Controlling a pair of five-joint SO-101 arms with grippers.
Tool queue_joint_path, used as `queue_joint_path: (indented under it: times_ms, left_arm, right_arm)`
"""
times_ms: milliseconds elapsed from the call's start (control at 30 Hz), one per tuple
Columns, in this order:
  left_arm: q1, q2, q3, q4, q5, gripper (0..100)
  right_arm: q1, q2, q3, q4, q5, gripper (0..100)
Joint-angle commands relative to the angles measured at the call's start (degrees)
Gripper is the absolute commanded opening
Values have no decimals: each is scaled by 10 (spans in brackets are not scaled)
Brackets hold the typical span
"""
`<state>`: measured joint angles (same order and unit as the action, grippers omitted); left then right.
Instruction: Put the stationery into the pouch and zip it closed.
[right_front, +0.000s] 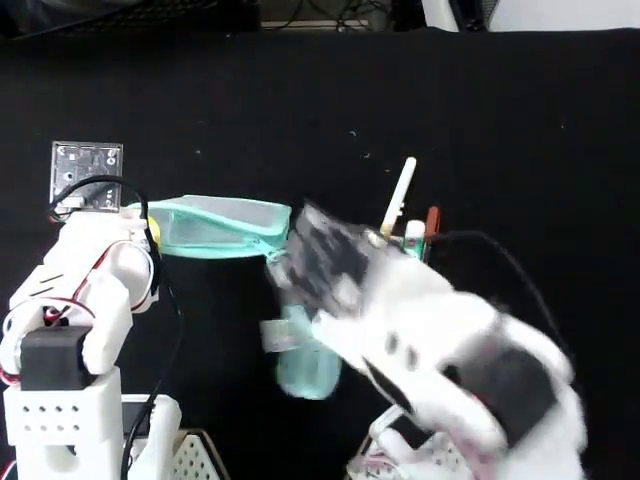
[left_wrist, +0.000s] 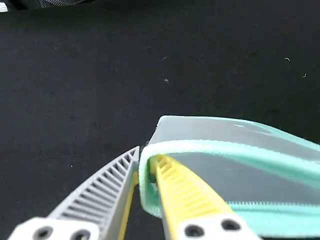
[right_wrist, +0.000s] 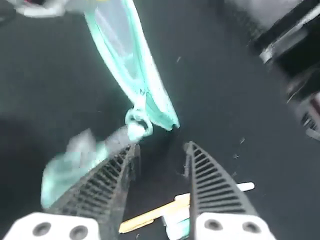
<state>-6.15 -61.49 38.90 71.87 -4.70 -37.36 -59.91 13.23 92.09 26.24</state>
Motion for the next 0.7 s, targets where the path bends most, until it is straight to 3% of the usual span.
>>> queue_joint_path:
  times_ms: [0, 167, 333, 500, 667]
  left_arm:
    - [-7, 4, 7, -2, 6, 30]
    - [-7, 4, 20, -5, 6, 30]
    - [-7, 4, 28, -5, 6, 30]
    - [-7, 4, 28, -5, 6, 30]
    - [-7, 4, 29, -5, 6, 30]
  right_arm:
    - [-1, -58, -56, 38, -2, 124]
    - [124, -64, 30, 2, -35, 124]
    - [296, -11, 269, -215, -113, 124]
    - [321, 105, 433, -411, -209, 124]
    - [322, 233, 414, -473, -221, 124]
